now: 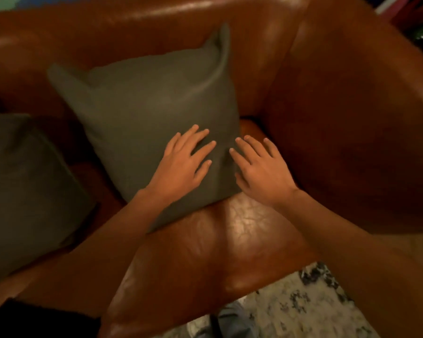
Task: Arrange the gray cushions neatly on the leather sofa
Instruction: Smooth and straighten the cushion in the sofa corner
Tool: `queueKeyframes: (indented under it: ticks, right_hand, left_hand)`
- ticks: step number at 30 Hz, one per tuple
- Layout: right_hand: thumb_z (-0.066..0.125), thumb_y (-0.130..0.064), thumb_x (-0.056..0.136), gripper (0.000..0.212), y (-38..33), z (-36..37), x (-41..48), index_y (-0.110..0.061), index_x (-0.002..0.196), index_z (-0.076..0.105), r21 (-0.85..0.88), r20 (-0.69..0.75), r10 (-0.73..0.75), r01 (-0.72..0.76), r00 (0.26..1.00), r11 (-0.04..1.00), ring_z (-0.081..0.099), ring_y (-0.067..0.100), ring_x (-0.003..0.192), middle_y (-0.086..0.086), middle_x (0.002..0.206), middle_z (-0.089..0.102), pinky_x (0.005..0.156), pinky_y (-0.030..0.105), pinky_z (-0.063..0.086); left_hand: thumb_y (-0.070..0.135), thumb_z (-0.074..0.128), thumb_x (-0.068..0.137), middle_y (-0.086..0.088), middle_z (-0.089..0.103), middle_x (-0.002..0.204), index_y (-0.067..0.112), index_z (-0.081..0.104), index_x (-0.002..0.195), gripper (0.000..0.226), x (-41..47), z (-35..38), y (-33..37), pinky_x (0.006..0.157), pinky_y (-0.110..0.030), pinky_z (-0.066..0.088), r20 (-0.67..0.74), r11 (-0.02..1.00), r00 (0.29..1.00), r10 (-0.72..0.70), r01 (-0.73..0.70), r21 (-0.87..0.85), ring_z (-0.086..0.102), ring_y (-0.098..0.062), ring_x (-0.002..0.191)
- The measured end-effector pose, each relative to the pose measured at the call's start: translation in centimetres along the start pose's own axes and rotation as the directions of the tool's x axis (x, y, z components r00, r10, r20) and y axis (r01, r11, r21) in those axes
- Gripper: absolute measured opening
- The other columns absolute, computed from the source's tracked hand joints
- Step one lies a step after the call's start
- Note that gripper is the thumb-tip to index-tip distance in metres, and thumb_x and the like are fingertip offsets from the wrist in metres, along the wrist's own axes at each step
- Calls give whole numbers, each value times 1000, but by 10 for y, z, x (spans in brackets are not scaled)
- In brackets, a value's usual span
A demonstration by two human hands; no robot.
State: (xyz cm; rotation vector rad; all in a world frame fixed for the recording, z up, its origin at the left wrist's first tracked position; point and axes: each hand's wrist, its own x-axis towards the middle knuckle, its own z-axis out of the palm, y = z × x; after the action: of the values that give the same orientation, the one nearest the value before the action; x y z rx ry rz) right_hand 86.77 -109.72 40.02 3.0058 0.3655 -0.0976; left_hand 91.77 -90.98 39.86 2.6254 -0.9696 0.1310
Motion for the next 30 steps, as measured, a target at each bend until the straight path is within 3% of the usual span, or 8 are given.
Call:
queueKeyframes:
  ticks: [6, 13, 15, 19, 25, 27, 28, 30]
  right_hand:
    - [37, -34, 97, 58, 49, 41, -15, -15, 148, 21, 81, 159, 249, -264, 955, 961, 22, 25, 140, 9, 153, 25, 110, 46, 22]
    - [38, -39, 96, 56, 67, 103, -15, -15, 146, 26, 171, 341, 352, -425, 872, 889, 30, 28, 132, 9, 143, 35, 104, 45, 29]
    - [36, -36, 98, 49, 61, 120, -10, -16, 142, 32, 236, 370, 355, -456, 859, 858, 34, 28, 129, 8, 141, 39, 101, 43, 31]
    - [31, -30, 100, 39, 41, 145, 11, -16, 135, 41, 358, 424, 328, -488, 844, 796, 43, 28, 124, 9, 136, 46, 98, 41, 34]
    - [36, -21, 98, 39, 31, 164, 33, -20, 137, 40, 376, 441, 363, -536, 821, 756, 46, 27, 122, 7, 133, 49, 95, 39, 37]
    - [39, -18, 97, 36, 32, 167, 38, -16, 131, 50, 454, 500, 374, -604, 781, 655, 52, 30, 117, 11, 128, 55, 91, 37, 42]
    - [40, -16, 97, 34, 33, 168, 40, -13, 127, 54, 530, 546, 390, -666, 742, 525, 54, 32, 113, 14, 125, 58, 88, 35, 44]
    - [41, -8, 96, 31, 31, 166, 45, -5, 121, 59, 679, 668, 383, -733, 638, 37, 59, 34, 104, 20, 114, 63, 83, 33, 47]
  left_hand:
    - [16, 62, 86, -18, 52, 134, 8, 63, 120, 35, 47, 18, 12, 108, -54, 23, 134, 965, 964, 229, -243, 100, 39, -37, 131]
    - [20, 65, 86, -17, 57, 128, 9, 62, 122, 38, 100, 56, 19, 105, -57, 27, 289, 822, 845, 451, -519, 234, 44, -36, 129]
    - [26, 59, 90, -16, 55, 131, 10, 57, 127, 40, 108, 69, 20, 108, -56, 24, 376, 797, 817, 438, -546, 258, 41, -34, 131]
    - [46, 20, 99, -6, 30, 152, 21, 26, 146, 54, 112, 90, 9, 114, -49, -3, 548, 726, 780, 303, -561, 397, 11, -24, 144]
    - [49, 18, 98, -7, 38, 147, 16, 35, 142, 58, 114, 95, 3, 113, -51, -5, 563, 691, 763, 318, -593, 413, 20, -27, 141]
    - [48, 20, 98, -7, 40, 146, 16, 38, 141, 57, 115, 95, 3, 113, -50, -5, 555, 701, 766, 325, -589, 402, 22, -27, 140]
    - [48, 20, 98, -7, 40, 146, 17, 38, 141, 56, 115, 95, 3, 113, -50, -5, 558, 707, 765, 322, -587, 396, 22, -27, 140]
    - [47, 21, 98, -8, 40, 146, 16, 39, 140, 55, 115, 95, 3, 113, -50, -6, 563, 716, 760, 325, -587, 378, 22, -28, 140]
